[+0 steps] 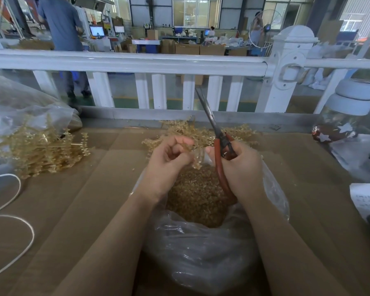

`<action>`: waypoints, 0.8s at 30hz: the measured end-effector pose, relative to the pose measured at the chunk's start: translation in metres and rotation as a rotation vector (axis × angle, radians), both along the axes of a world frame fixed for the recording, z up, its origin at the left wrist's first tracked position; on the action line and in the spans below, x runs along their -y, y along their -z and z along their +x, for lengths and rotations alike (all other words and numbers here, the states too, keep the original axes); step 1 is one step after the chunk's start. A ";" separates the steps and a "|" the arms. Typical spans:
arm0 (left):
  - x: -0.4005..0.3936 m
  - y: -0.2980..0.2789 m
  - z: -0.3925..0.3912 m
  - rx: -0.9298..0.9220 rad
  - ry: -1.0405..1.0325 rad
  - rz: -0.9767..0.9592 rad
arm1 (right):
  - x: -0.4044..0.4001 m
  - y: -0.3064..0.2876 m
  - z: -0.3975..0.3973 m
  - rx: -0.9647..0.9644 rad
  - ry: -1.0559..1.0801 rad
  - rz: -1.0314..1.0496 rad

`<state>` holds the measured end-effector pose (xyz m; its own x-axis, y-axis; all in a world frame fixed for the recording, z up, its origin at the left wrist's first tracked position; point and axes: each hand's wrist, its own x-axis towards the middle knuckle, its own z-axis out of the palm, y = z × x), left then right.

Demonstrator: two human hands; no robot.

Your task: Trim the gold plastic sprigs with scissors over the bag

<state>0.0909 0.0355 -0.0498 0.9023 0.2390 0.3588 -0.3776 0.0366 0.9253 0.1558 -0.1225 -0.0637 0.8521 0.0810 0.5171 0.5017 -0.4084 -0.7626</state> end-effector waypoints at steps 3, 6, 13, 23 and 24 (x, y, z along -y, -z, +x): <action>-0.001 0.001 0.000 0.017 -0.048 0.016 | 0.000 -0.003 -0.005 -0.012 -0.073 0.047; -0.003 0.001 0.001 0.032 -0.100 0.054 | 0.002 -0.005 -0.006 -0.011 -0.125 -0.077; -0.002 0.002 0.001 -0.053 -0.123 -0.036 | 0.002 -0.009 -0.013 0.135 -0.109 -0.282; -0.010 0.000 0.002 -0.193 -0.169 -0.114 | -0.001 -0.001 -0.009 0.121 -0.094 -0.275; -0.011 0.000 0.002 -0.196 -0.191 -0.126 | -0.001 -0.001 -0.010 0.127 -0.101 -0.279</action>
